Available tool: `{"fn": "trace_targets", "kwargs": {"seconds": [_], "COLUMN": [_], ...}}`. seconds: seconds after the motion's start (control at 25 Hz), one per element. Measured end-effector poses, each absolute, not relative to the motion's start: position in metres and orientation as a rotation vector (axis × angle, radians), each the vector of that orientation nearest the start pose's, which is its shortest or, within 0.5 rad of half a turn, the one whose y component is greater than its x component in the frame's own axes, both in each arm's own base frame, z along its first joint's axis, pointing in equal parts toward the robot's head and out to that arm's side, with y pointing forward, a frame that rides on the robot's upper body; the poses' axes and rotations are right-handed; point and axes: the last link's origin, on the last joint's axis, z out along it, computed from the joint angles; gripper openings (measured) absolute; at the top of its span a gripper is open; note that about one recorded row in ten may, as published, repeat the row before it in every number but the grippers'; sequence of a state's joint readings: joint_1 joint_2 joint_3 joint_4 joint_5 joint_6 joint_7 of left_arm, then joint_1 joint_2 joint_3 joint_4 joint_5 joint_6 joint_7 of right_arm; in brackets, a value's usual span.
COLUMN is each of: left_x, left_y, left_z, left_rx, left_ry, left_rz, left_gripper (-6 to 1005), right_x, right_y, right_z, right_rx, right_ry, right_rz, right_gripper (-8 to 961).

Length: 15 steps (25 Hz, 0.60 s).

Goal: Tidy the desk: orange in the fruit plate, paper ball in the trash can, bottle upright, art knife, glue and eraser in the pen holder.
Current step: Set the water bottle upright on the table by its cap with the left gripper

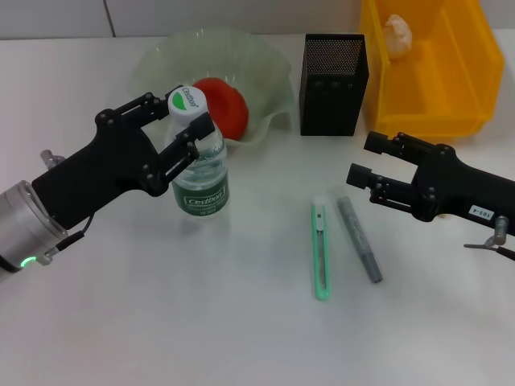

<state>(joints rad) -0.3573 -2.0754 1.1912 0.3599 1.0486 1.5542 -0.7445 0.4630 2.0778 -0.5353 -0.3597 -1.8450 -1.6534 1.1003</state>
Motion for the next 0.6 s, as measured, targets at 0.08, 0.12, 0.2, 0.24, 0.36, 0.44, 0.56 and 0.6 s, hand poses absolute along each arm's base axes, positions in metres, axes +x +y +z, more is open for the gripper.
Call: {"fn": "trace_targets", "kwargs": {"seconds": [0.08,0.12,0.2,0.24,0.36,0.44,0.56,0.6], "left_x": [-0.262,-0.263,-0.262,-0.262,-0.26,-0.259,-0.26,-0.26], "left_y": [0.29,0.291,0.293,0.294,0.3,0.302,0.306,0.306], "left_z": [-0.024,-0.025,-0.025,-0.026,-0.03,-0.031,-0.034,-0.034], "left_rx": [-2.289,-2.287,-2.281,-2.279,-2.275,-2.272,-2.247,-2.247], "left_ry": [-0.288,-0.293,-0.297,-0.299,-0.327,-0.331,-0.33,-0.33], "left_rz": [-1.151,-1.145,-1.14,-1.136,-1.132,-1.13,-1.114,-1.114], "left_gripper": [518,520,523,525,530,534,539,541], "right_x": [0.276,0.276,0.276,0.276,0.276,0.275,0.274,0.274], "right_y": [0.291,0.291,0.293,0.293,0.294,0.294,0.295,0.295], "right_z": [-0.019,-0.02,-0.021,-0.022,-0.025,-0.025,-0.026,-0.026], "right_rx": [-2.511,-2.51,-2.501,-2.495,-2.487,-2.488,-2.482,-2.482], "right_ry": [0.643,0.646,0.65,0.654,0.658,0.655,0.65,0.65], "right_rz": [1.107,1.107,1.103,1.1,1.098,1.099,1.106,1.106], "right_gripper": [731,730,729,728,725,723,721,720]}}
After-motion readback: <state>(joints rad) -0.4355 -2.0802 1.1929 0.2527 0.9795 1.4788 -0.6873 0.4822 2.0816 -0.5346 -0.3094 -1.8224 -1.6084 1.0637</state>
